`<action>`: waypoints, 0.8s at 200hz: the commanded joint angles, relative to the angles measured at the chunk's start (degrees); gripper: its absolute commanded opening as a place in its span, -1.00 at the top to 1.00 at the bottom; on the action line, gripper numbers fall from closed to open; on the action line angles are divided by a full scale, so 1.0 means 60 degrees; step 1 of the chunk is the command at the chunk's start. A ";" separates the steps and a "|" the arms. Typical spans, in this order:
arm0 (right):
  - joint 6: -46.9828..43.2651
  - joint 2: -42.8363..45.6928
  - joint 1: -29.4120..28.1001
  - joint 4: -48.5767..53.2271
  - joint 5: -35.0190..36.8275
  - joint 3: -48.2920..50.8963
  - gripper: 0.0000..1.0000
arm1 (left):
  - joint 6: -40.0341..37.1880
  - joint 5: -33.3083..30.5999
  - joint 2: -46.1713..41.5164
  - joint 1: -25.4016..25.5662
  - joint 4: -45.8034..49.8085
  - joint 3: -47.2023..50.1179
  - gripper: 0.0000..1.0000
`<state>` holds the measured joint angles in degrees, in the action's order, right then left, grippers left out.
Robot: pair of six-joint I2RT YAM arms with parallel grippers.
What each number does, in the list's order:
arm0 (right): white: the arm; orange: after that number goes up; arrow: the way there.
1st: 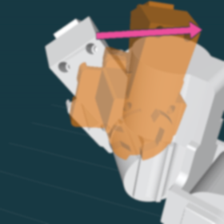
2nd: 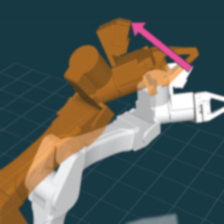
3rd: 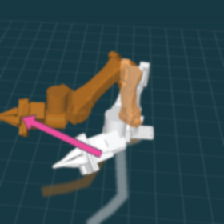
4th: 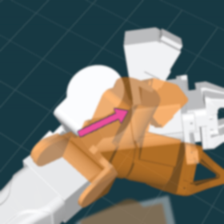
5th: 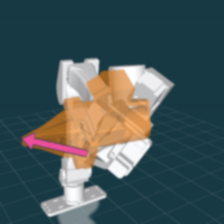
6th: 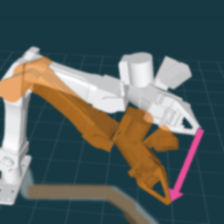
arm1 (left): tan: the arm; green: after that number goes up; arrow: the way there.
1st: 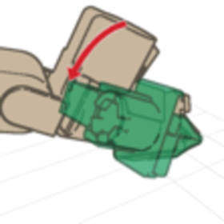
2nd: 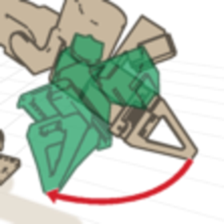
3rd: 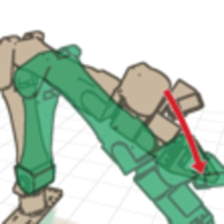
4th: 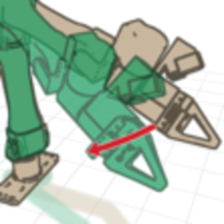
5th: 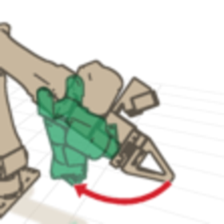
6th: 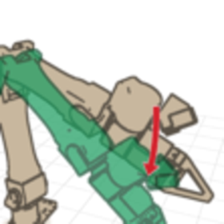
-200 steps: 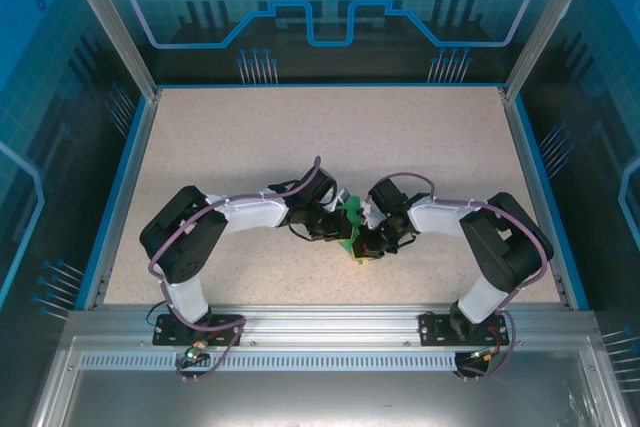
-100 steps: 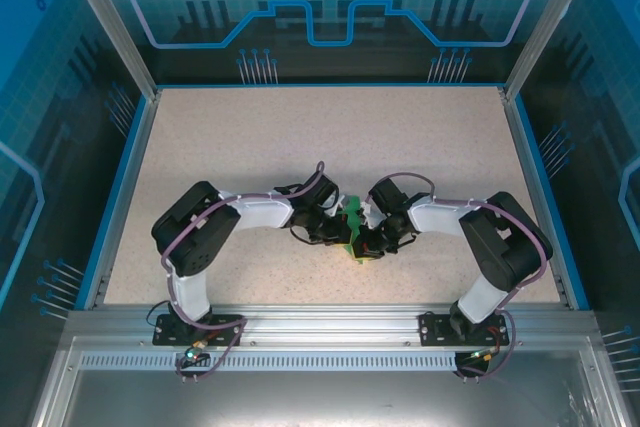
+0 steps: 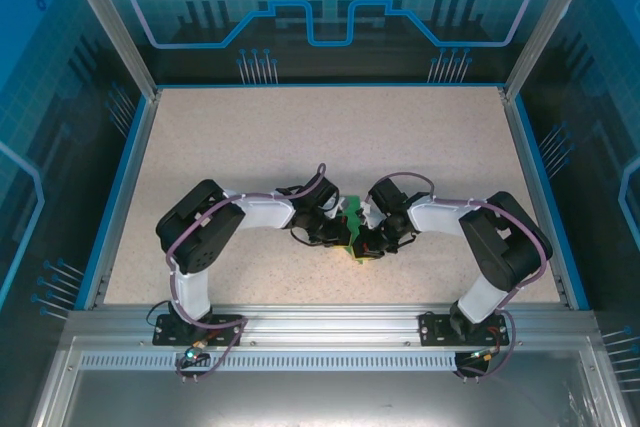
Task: Fold a paper plane with a square sheet of paper (fold left side to right side)
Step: Third fold the triangle at the center of the table.
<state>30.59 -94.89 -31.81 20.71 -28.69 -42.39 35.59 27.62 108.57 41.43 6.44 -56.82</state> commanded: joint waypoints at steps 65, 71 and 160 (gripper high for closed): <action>-0.0146 -0.0426 0.0149 0.0676 0.1763 0.0277 1.00 | -0.1577 -0.2787 -0.0092 -0.0032 0.0712 0.0662 1.00; -0.0147 -0.0429 0.0150 0.0690 0.1780 0.0279 1.00 | -0.1607 -0.2864 -0.0118 -0.0060 0.0690 0.0679 1.00; -0.0227 -0.0400 0.0157 0.0767 0.1708 0.0320 1.00 | -0.1999 -0.3343 -0.0815 -0.1002 -0.0132 0.1149 1.00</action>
<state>29.98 -94.89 -31.81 18.94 -27.44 -42.50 26.52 18.63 103.83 39.64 3.11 -52.05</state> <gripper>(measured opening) 0.045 0.047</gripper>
